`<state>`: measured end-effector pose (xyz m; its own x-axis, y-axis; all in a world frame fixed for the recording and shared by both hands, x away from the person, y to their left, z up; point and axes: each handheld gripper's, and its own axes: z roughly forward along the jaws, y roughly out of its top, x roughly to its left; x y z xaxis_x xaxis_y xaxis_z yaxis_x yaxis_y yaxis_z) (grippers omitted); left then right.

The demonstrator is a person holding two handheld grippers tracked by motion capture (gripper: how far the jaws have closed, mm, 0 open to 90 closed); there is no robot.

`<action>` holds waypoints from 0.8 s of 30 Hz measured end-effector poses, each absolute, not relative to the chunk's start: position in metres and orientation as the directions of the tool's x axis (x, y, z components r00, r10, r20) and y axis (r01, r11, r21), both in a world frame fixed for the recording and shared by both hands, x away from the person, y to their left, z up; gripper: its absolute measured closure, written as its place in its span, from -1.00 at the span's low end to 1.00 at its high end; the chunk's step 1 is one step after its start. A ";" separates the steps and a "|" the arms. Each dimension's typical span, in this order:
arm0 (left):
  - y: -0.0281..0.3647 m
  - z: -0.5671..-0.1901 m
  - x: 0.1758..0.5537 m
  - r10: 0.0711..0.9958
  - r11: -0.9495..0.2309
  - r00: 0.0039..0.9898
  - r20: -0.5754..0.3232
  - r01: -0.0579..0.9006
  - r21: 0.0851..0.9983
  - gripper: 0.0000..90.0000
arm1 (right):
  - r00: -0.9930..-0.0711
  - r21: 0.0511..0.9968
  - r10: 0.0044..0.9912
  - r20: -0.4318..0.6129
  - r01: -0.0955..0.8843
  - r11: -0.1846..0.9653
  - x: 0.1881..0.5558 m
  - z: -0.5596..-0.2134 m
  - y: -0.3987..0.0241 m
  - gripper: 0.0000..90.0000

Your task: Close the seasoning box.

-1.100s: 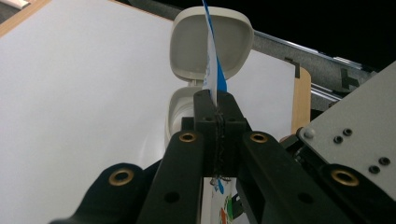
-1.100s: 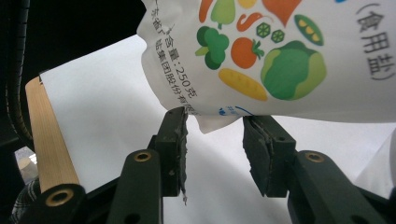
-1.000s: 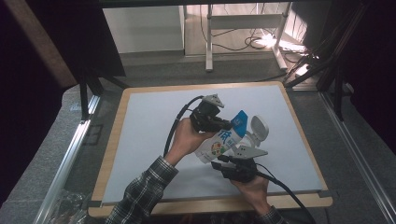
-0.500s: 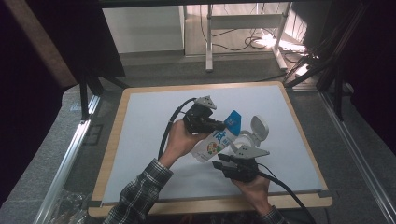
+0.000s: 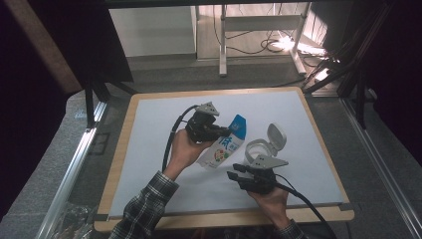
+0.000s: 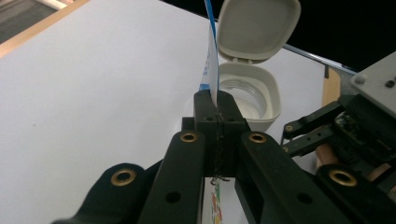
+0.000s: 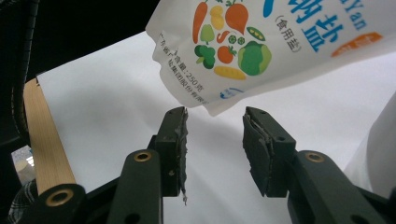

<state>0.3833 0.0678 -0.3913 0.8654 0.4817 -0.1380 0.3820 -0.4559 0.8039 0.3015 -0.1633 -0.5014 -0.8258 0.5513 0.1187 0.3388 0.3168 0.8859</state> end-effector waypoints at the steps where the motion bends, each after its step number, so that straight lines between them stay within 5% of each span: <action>1: 0.070 -0.392 0.384 0.487 -0.456 0.863 -0.136 0.385 0.802 1.00 | -0.826 0.886 0.551 0.119 0.339 0.317 0.301 -0.501 -0.163 0.33; 24: 0.102 -0.417 0.414 0.611 -0.368 0.784 -0.108 0.402 0.838 1.00 | -0.824 0.882 0.554 0.119 0.344 0.322 0.303 -0.503 -0.164 0.32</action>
<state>0.4136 0.1021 -0.4167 0.7844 0.6107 -0.1085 0.4024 -0.3680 0.8383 0.3030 -0.1642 -0.5030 -0.8242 0.5536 0.1195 0.3444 0.3224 0.8817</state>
